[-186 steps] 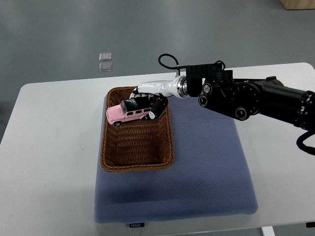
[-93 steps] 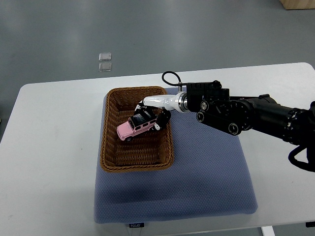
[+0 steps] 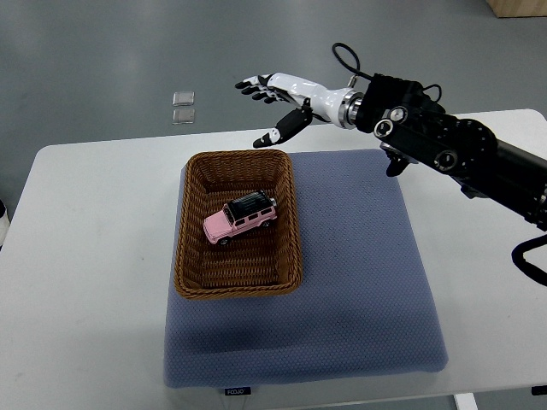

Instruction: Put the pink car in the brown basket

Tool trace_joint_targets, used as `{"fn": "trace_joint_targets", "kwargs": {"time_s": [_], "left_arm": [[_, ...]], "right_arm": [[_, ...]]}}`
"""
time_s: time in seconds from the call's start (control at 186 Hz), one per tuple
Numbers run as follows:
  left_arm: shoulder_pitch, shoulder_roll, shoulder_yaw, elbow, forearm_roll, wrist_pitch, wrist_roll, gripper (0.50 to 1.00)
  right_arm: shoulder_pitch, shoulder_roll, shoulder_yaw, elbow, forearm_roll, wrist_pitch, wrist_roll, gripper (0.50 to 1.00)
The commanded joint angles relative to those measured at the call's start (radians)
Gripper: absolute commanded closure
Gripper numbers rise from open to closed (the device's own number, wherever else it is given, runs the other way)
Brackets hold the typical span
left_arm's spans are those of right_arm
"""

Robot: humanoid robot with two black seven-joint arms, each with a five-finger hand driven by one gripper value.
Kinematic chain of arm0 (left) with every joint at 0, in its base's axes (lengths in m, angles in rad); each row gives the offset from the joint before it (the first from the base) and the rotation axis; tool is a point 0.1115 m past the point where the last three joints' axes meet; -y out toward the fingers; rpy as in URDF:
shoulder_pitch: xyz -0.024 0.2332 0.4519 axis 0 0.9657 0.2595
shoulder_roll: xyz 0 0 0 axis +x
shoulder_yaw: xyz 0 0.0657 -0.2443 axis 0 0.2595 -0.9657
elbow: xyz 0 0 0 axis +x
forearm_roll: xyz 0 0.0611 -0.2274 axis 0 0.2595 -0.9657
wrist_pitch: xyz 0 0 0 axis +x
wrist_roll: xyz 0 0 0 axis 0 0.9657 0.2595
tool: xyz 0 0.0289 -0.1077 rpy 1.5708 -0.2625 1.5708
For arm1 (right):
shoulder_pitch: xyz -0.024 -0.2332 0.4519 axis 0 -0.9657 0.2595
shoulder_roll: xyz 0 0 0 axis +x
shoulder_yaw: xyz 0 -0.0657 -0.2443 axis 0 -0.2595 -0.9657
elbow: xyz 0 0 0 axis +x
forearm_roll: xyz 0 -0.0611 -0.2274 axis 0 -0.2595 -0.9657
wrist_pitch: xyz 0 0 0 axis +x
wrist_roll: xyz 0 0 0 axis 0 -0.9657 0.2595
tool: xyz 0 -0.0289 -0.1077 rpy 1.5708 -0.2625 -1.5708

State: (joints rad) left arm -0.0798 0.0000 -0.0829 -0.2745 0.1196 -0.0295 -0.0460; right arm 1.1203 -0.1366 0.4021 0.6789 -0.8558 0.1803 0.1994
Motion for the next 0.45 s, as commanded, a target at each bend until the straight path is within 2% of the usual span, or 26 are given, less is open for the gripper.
{"fn": "trace_joint_targets", "kwargs": {"time_s": [0.0, 0.092, 0.199, 0.328, 0.441], "left_arm": [[0.000, 0.000, -0.001, 0.000, 0.000, 0.000, 0.000, 0.500], [0.000, 0.000, -0.003, 0.000, 0.000, 0.000, 0.002, 0.500], [0.000, 0.000, -0.003, 0.000, 0.000, 0.000, 0.003, 0.500], [0.000, 0.000, -0.001, 0.000, 0.000, 0.000, 0.003, 0.500], [0.000, 0.000, 0.000, 0.000, 0.000, 0.000, 0.003, 0.500]], "right_arm": [[-0.137, -0.041, 0.227, 0.004, 0.155, 0.011, 0.055, 0.589], [-0.266, -0.029, 0.425, 0.002, 0.308, 0.021, 0.095, 0.589], [-0.370, -0.018, 0.567, 0.002, 0.503, 0.028, 0.097, 0.589], [-0.433, 0.005, 0.598, 0.001, 0.687, 0.033, 0.098, 0.589], [-0.461, 0.025, 0.598, 0.001, 0.725, 0.033, 0.101, 0.589]]}}
